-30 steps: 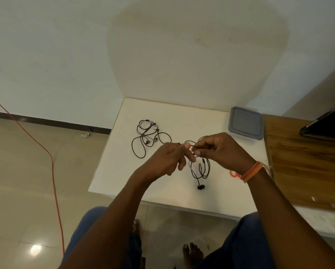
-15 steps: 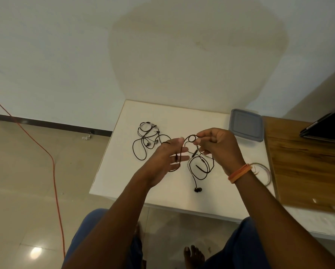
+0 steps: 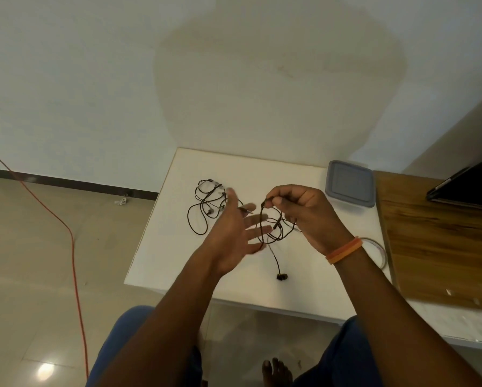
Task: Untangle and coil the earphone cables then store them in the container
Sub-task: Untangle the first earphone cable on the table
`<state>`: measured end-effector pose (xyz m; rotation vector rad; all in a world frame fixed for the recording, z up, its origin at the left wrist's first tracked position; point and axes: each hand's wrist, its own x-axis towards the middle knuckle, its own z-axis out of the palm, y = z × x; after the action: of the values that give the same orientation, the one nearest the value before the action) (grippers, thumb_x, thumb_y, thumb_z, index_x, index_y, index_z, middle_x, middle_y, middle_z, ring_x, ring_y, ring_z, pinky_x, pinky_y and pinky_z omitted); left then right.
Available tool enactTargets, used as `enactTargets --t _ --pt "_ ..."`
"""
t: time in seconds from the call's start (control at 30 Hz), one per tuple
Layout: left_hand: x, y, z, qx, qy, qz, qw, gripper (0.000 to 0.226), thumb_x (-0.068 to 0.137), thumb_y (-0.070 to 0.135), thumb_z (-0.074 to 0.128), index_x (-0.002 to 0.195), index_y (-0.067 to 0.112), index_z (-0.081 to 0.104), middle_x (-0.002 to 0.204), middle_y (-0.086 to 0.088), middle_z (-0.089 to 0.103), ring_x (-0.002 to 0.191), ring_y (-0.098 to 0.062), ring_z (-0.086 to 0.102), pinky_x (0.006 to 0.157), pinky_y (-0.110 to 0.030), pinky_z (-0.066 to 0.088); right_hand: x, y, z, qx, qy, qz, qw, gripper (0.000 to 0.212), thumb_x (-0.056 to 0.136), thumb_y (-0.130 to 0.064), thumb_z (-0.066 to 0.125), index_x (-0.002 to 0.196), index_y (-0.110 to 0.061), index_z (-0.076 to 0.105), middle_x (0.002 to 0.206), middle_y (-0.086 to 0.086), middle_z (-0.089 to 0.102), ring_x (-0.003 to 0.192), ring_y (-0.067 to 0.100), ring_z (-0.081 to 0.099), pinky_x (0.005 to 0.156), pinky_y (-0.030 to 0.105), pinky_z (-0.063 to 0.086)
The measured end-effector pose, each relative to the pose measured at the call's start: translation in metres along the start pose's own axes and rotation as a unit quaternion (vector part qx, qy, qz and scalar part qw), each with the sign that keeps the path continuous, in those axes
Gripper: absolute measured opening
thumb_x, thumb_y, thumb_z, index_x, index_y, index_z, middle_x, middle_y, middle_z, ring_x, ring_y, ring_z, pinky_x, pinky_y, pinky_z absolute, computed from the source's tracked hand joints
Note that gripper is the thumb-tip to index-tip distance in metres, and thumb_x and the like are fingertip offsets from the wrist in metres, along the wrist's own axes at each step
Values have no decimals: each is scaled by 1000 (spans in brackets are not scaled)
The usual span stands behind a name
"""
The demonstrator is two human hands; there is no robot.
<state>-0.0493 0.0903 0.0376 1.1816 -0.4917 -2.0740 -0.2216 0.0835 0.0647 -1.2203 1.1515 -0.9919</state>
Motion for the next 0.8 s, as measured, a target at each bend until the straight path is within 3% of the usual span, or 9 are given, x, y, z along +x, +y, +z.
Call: enactTargets --t 0.07,0.17,0.27,0.43,0.53,0.6,0.67,0.8 --pt "-3 6 2 123 36 55 990 72 88 69 40 134 15 52 126 -4 64 120 -21 60 102 -45 46 0 1 -2 -83 -9 -11 996 15 92 -4 59 98 -8 72 89 1 72 77 11 62 71 20 49" --pt "-7 9 -2 97 39 84 991 41 94 35 60 128 14 54 120 -8 68 105 -24 69 98 -42 49 0 1 -2 -104 -13 -21 994 13 91 -7 63 97 -12 74 93 4 74 89 30 65 83 39 54" --pt "-10 8 -4 79 -29 94 992 30 92 12 62 122 11 61 107 -10 71 90 -26 69 90 -43 53 -1 -2 0 -107 -9 -39 993 13 88 -4 66 96 -9 75 88 5 75 87 24 70 83 36 57" --pt "-13 14 -1 78 -73 80 991 27 90 2 63 115 8 68 82 -1 64 68 -16 57 69 -33 54 -2 -10 0 -134 8 -77 988 12 80 -6 76 91 -7 76 82 6 75 79 27 70 76 34 58" --pt "-13 19 0 250 60 188 948 13 89 3 64 95 10 74 73 2 66 61 -10 58 64 -28 54 -4 -17 -12 -223 -3 -79 972 9 78 -13 78 87 -13 77 77 -3 74 71 15 70 70 27 58" --pt "-13 24 2 286 182 258 905 10 87 6 67 90 13 75 76 3 69 60 -10 63 64 -27 57 -4 -19 -23 -277 10 -61 959 7 78 -17 79 84 -17 77 71 -11 72 62 6 64 65 25 54" --pt "-15 32 4 185 257 276 908 8 87 8 67 89 12 74 82 -4 70 58 -14 64 66 -29 58 -4 -22 -30 -305 7 -33 952 7 77 -19 80 84 -19 78 69 -10 72 58 4 60 62 25 52" --pt "-26 46 -2 -15 286 239 928 3 89 8 69 91 6 70 79 -6 69 62 -17 65 71 -31 58 -1 -45 -41 -343 -49 1 938 1 80 -19 77 80 -19 77 67 -4 72 61 11 65 57 20 50"
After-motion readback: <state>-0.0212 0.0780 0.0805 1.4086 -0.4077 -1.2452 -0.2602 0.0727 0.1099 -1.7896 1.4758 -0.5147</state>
